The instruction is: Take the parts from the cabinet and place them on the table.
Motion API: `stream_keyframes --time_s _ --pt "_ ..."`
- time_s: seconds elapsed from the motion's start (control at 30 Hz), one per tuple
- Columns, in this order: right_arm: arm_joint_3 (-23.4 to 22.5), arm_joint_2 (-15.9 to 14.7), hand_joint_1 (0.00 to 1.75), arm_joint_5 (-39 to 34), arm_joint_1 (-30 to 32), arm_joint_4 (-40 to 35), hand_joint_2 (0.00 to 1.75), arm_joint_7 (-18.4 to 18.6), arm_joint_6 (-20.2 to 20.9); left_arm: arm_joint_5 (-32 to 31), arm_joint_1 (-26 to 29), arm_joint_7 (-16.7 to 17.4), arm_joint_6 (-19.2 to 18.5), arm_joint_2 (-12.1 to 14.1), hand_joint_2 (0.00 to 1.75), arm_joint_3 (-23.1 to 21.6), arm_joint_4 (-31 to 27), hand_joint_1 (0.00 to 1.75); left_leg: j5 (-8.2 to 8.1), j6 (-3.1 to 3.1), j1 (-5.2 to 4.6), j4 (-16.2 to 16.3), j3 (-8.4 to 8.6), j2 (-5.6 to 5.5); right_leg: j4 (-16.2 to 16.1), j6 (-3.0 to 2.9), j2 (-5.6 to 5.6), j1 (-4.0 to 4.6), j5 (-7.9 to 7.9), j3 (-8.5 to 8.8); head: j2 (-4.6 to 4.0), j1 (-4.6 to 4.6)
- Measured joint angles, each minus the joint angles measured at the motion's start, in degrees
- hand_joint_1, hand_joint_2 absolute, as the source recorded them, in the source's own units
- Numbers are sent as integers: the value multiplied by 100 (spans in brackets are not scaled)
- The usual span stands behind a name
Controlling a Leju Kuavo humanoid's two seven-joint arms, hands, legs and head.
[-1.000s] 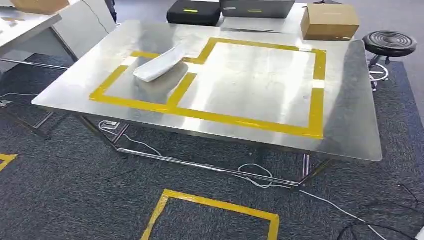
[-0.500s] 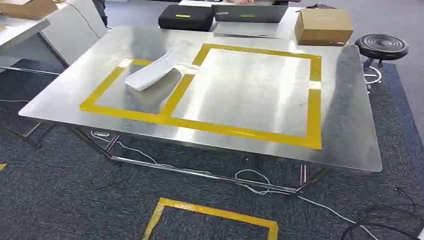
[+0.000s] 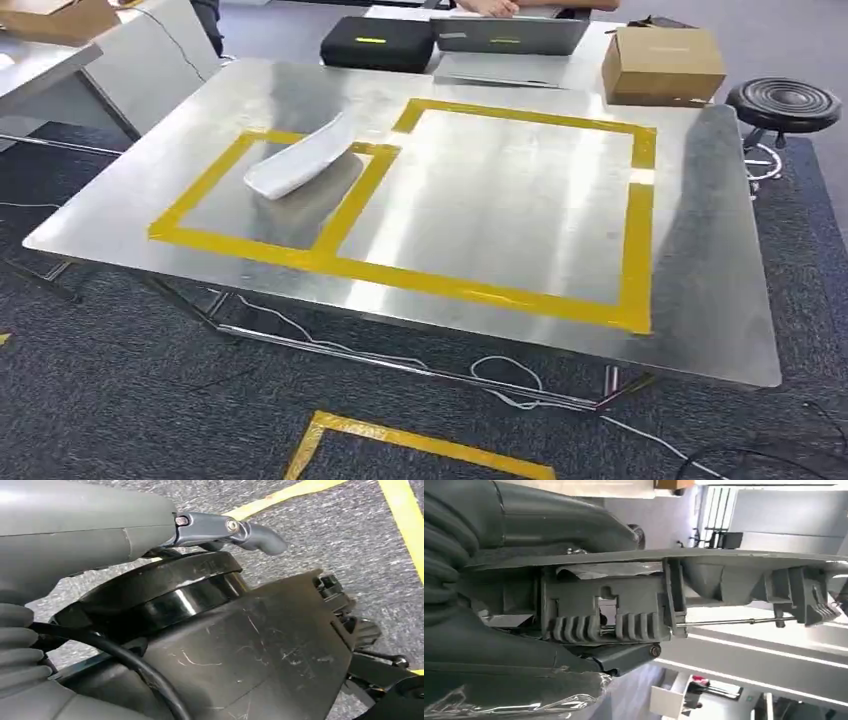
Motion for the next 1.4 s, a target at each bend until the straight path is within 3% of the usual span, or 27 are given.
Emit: stream_keyframes --time_s 0.03,0.07,0.1,0.17,0.2,0.23,0.27,0.37,0.4,0.43,0.5,0.57,0.6,0.7,0.73,0.77,0.83,0.87,0.9,0.93,0.97,1.0,1.03,1.13,1.17,1.27,1.4 --pt "-2 0 175 2 2 -2 175 -2 0 -2 -1 -4 0 0 175 0 0 0 13 -22 -2 97 -45 -1 -35 -29 12 -30 -7 59 0 2" --pt "-2 0 175 0 -1 -7 175 -2 0 -2 3 -13 0 0 175 0 0 0 36 -63 -1 404 -215 1 -64 -60 8 -33 -27 104 0 -9" --pt "-2 0 175 2 -3 -7 175 -4 0 -2 4 -15 -2 0 175 -2 0 0 -56 -105 7 857 -505 2 -90 -86 7 -34 -46 144 0 -40" --pt "-2 0 175 0 -6 -7 175 -6 4 -4 9 -48 4 2 175 -2 0 0 -437 -149 7 1613 -1065 4 -107 -103 6 -33 -114 209 0 -40" --pt "-2 0 175 2 -7 -7 175 -4 7 -9 -3 -79 13 2 175 -2 0 0 -572 -151 4 1789 -1235 5 -107 -105 9 -33 -163 271 0 -42" --pt "-2 0 175 2 -6 -7 175 -2 20 -11 -9 -83 13 5 175 -2 0 0 -504 -133 -2 1735 -1259 4 -108 -102 17 -32 -215 347 0 -40" --pt "-2 0 175 4 -5 -7 175 -2 26 -13 -10 -81 13 7 175 -2 0 0 -261 -107 -6 1518 -1199 4 -111 -95 29 -30 -270 431 0 -40" --pt "-2 0 175 4 -11 -7 175 -2 46 -18 20 -57 13 7 175 -2 0 0 759 4 -26 415 -919 4 -128 -53 41 -24 -399 575 0 -42" --pt "-2 0 175 2 -18 -7 175 0 48 -17 17 -46 11 7 175 -2 0 0 487 40 -46 313 -903 11 -103 -8 61 -3 -425 633 0 -34" --pt "-2 0 175 4 -18 -9 175 -2 52 -13 13 -41 13 3 175 0 0 0 516 54 -44 223 -874 15 -119 40 63 4 -463 596 2 -79" --pt "-4 0 175 9 -12 -9 175 2 55 -13 16 -39 11 -2 175 -2 0 0 542 110 -41 149 -834 9 -99 127 55 3 -411 683 2 -74" --pt "-2 -2 175 11 -18 -11 175 2 68 -9 13 -39 13 -11 175 0 -2 0 555 144 9 138 -708 7 18 184 32 6 -557 659 2 -57" --pt "-2 -2 175 4 -17 -11 175 -2 72 -7 13 -37 11 -11 175 0 0 0 532 175 10 138 -672 9 328 194 21 6 -697 495 2 -15" --pt "-2 -2 175 2 -14 -11 175 0 79 22 14 -33 11 -11 175 0 -2 0 462 215 6 141 -626 0 1503 213 22 8 -1118 -269 0 -13" --pt "-2 -2 175 7 -13 -9 175 7 81 24 14 -33 11 -9 175 0 -2 0 431 214 5 141 -593 -12 1553 219 21 7 -1055 -386 0 -13" --pt "-2 -2 175 11 -12 -11 175 16 98 26 14 -33 11 -11 175 0 -2 0 393 207 6 141 -539 -27 1359 225 21 7 -825 -373 0 -13" --pt "-2 -2 175 26 -15 -11 175 40 136 26 13 -33 11 -11 175 0 -2 0 287 175 14 141 -376 -28 405 195 9 6 -106 -50 0 -13" --pt "-2 -2 175 26 -17 -9 175 46 142 26 14 -33 11 -11 175 0 0 0 239 144 12 138 -342 -25 82 180 -18 9 62 70 0 -9" --pt "-2 -2 175 28 -15 0 175 64 153 26 14 -33 11 -6 175 0 0 0 221 114 -11 153 -327 -27 19 167 -30 43 -101 46 0 -2" --pt "-2 -2 175 35 -20 -4 175 76 170 31 13 -33 13 -6 175 2 0 0 215 87 -19 154 -386 -20 19 64 -30 42 -153 92 2 -2" --pt "-2 -2 175 57 -11 -7 175 99 197 31 13 -33 13 -6 175 2 0 0 225 58 -25 159 -365 -21 -22 25 -27 42 -32 59 0 -18" --pt "-9 -2 175 94 -11 -4 175 145 223 31 16 -31 15 0 175 2 0 0 220 103 -43 151 -374 -15 -37 75 -29 23 28 81 0 -9" --pt "-15 -2 175 133 -16 -4 175 188 273 31 16 -24 13 0 175 2 0 0 257 172 -47 146 -385 -14 -42 77 -26 21 27 79 0 -40" --pt "-77 -2 175 409 -55 -4 175 352 586 15 14 2 13 2 175 2 0 0 270 196 -52 97 -362 -11 -55 42 -17 20 4 83 0 -35" --pt "-103 -2 175 642 -89 -4 175 433 832 0 11 9 11 11 175 2 0 0 235 231 -51 38 -343 -11 -55 26 -16 22 -7 82 0 -37" --pt "-131 -33 175 1471 -206 41 175 566 1407 -41 5 11 -11 26 175 0 0 0 243 153 -49 4 -336 -8 -55 1 -19 24 -16 82 0 -37" --pt "-131 -63 175 1628 -314 125 175 597 1462 -44 5 11 -26 29 175 0 0 0 276 46 -47 -5 -346 -28 -55 -24 -47 24 -1 83 0 -35"
